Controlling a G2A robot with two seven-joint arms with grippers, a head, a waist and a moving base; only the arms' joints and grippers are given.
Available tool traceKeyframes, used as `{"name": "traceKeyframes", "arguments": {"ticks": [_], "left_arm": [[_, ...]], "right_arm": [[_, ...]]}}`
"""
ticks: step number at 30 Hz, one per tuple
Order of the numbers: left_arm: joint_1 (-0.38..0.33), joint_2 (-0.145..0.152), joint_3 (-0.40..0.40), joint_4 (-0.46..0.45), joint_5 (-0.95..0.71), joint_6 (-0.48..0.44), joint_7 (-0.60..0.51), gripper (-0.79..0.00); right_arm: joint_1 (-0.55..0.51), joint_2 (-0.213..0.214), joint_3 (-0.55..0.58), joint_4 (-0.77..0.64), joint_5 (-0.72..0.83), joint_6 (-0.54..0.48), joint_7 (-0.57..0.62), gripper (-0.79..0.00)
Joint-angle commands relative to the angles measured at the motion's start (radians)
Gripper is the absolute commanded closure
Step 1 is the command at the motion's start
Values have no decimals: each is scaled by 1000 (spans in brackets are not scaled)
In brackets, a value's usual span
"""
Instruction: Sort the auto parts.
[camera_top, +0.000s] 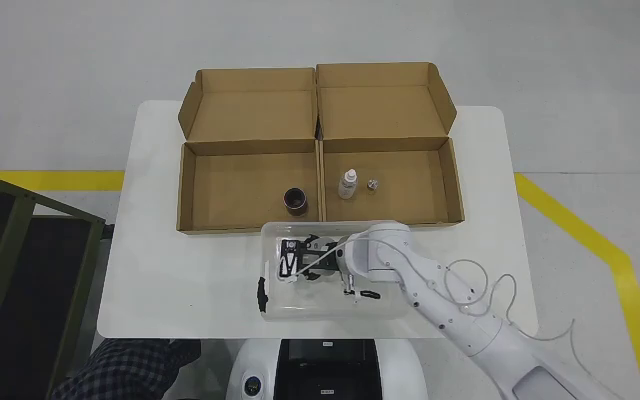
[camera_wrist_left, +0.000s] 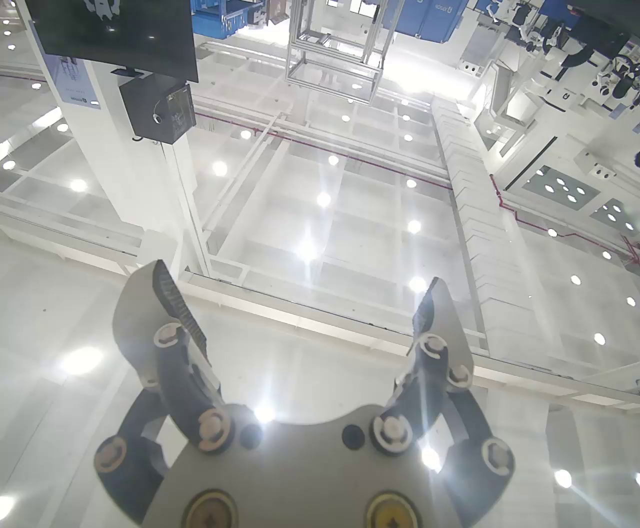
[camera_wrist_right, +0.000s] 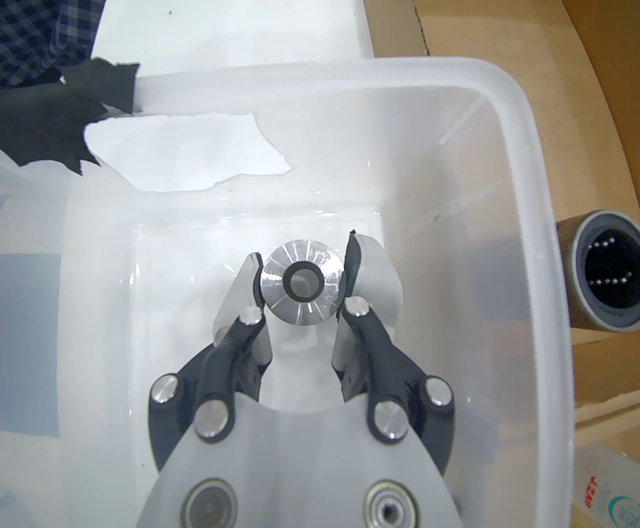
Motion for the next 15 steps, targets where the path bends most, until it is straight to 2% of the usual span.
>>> {"name": "traceKeyframes", "arguments": {"ticks": [1, 6, 15], "left_arm": [[0, 0, 0, 0, 0, 0, 0, -785], [0, 0, 0, 0, 0, 0, 0, -785], [0, 0, 0, 0, 0, 0, 0, -785]], "right_arm": [[-1, 1, 3, -8, 5, -10, -1, 0], [-9, 7, 20, -56, 11, -30, 11, 0], [-52, 35, 96, -223, 41, -69, 86, 0]]}}
